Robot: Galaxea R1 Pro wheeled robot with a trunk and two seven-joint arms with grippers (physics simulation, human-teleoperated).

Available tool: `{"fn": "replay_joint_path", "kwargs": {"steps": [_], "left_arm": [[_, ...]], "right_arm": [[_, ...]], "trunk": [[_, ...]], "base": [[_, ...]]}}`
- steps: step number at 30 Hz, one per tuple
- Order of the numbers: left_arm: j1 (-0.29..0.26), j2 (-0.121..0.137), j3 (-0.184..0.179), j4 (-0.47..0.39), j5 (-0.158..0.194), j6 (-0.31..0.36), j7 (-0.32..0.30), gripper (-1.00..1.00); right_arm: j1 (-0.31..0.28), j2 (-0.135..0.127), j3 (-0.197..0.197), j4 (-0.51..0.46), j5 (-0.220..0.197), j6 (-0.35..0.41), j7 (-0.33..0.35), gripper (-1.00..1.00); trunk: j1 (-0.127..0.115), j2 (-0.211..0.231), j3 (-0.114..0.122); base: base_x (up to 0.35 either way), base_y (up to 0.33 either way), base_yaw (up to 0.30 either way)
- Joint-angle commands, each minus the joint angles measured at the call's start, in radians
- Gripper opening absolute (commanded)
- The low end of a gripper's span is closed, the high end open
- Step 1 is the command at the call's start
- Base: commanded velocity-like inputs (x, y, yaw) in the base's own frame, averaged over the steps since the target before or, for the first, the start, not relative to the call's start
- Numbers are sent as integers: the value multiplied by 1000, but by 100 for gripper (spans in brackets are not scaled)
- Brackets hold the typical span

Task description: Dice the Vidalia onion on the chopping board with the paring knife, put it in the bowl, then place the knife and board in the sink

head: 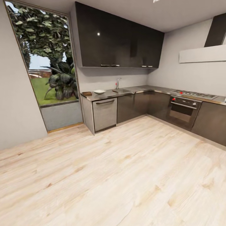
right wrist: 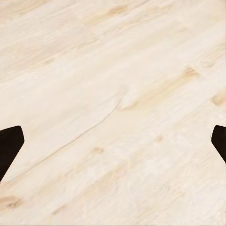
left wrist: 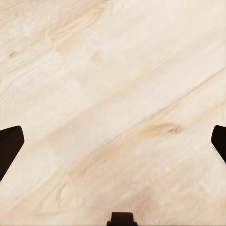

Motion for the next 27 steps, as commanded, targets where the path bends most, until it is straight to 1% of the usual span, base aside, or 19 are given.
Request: {"fn": "replay_joint_path", "kwargs": {"steps": [1,12,27], "left_arm": [[0,0,1,0,1,-3,0,100],[0,-1,0,0,1,-3,0,100],[0,-1,-1,0,0,-3,0,100]], "right_arm": [[0,0,-1,0,1,-2,-1,100],[0,0,-1,0,1,-2,-2,100],[0,0,-1,0,1,-2,-2,100]], "trunk": [[1,0,-1],[1,0,-1],[1,0,-1]], "base": [[345,0,0],[345,-19,0],[331,-107,0]]}}
